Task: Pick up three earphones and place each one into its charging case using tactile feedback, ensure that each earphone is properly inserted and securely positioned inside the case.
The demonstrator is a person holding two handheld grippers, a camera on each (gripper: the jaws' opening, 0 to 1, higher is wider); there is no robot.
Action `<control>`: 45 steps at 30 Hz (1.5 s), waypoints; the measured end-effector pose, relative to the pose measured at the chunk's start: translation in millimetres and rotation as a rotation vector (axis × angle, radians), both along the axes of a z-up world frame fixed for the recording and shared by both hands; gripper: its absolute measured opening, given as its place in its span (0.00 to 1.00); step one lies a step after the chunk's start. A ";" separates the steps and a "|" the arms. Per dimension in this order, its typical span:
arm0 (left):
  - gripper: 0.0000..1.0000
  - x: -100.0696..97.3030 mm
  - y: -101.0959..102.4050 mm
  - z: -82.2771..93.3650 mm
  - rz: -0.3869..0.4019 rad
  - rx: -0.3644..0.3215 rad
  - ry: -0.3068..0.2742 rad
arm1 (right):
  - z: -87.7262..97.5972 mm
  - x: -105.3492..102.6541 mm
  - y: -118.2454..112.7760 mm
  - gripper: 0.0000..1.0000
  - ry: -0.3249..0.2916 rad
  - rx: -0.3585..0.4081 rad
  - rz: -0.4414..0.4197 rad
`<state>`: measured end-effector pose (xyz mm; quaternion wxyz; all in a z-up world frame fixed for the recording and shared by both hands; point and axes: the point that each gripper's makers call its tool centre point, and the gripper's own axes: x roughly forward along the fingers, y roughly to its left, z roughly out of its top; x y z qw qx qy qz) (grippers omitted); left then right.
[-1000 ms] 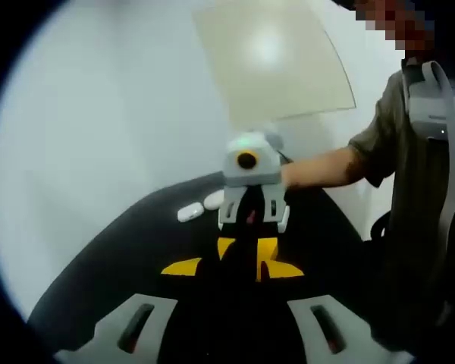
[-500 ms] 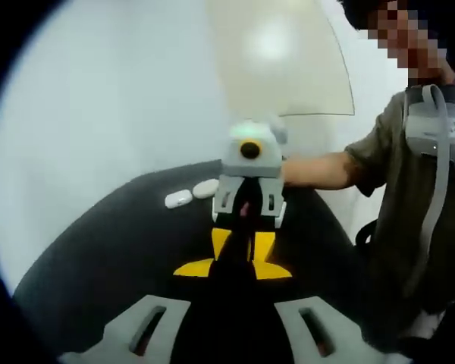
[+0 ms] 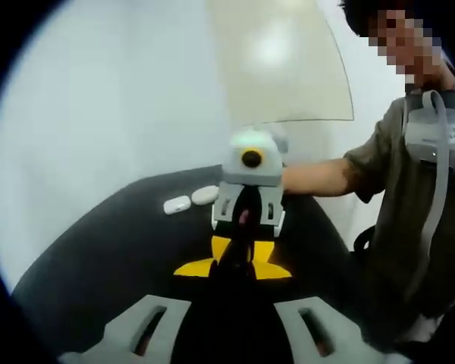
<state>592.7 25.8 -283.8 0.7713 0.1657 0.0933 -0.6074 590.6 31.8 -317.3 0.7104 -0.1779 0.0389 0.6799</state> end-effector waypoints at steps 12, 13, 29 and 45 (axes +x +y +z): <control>0.15 3.1 -1.8 12.5 0.020 -0.100 0.056 | 1.0 -2.0 -0.3 0.17 -0.066 -0.004 0.008; 0.10 11.5 1.5 18.2 0.062 -0.121 0.028 | 3.3 -3.9 1.1 0.17 -0.086 0.008 0.027; 0.12 58.5 111.3 40.1 0.487 -0.088 -0.030 | 1.0 -2.3 0.5 0.18 -0.017 0.001 0.020; 0.14 13.5 124.1 -28.3 0.313 0.062 0.111 | 0.1 2.0 2.1 0.18 -0.017 0.009 0.019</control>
